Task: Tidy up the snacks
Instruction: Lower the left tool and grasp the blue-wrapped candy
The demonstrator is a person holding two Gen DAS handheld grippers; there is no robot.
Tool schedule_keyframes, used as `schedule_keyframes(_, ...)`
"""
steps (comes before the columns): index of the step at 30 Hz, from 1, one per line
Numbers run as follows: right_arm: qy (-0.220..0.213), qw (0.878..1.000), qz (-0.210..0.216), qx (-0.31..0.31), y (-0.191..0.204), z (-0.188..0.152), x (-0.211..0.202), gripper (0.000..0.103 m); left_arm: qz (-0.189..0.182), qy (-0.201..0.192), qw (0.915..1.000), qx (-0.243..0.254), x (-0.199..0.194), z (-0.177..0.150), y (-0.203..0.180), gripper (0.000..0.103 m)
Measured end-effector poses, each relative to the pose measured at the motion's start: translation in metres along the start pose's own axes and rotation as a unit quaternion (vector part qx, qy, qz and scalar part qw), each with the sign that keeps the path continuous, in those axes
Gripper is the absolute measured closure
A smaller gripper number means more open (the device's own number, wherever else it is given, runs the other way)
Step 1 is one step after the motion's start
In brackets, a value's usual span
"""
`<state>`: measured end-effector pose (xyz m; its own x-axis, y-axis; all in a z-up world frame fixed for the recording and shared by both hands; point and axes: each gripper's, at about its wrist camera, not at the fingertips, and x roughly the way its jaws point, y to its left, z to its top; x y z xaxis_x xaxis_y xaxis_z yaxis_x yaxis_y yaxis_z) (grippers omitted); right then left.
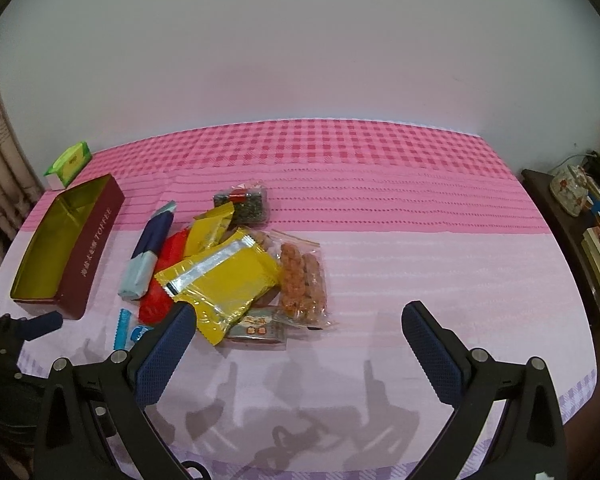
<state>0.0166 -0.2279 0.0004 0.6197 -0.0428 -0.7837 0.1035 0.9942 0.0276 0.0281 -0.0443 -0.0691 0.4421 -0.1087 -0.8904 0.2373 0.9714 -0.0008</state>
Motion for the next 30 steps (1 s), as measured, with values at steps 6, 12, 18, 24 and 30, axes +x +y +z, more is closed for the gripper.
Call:
schedule_keyframes(6,0.008,1.000,0.000,0.003,-0.003,-0.001,0.004,0.001,-0.016,0.014,0.9997,-0.009,0.015,0.006,-0.003,0.014)
schedule_keyframes(12,0.015,1.000,-0.001,0.005,-0.005,-0.003,0.009,0.001,-0.027,0.024,0.9991,-0.019,0.027,0.011,-0.002,0.021)
schedule_keyframes(18,0.021,1.000,0.001,0.008,-0.006,-0.005,0.013,0.001,-0.041,0.037,0.9982,-0.025,0.035,0.010,0.001,0.030)
schedule_keyframes(24,0.028,1.000,0.001,0.008,-0.007,-0.006,0.017,0.001,-0.048,0.033,0.9981,-0.017,0.040,0.014,-0.002,0.041)
schedule_keyframes(30,0.034,0.999,-0.003,0.012,-0.009,-0.007,0.021,0.001,-0.065,0.031,0.9973,-0.012,0.040,0.015,-0.005,0.065)
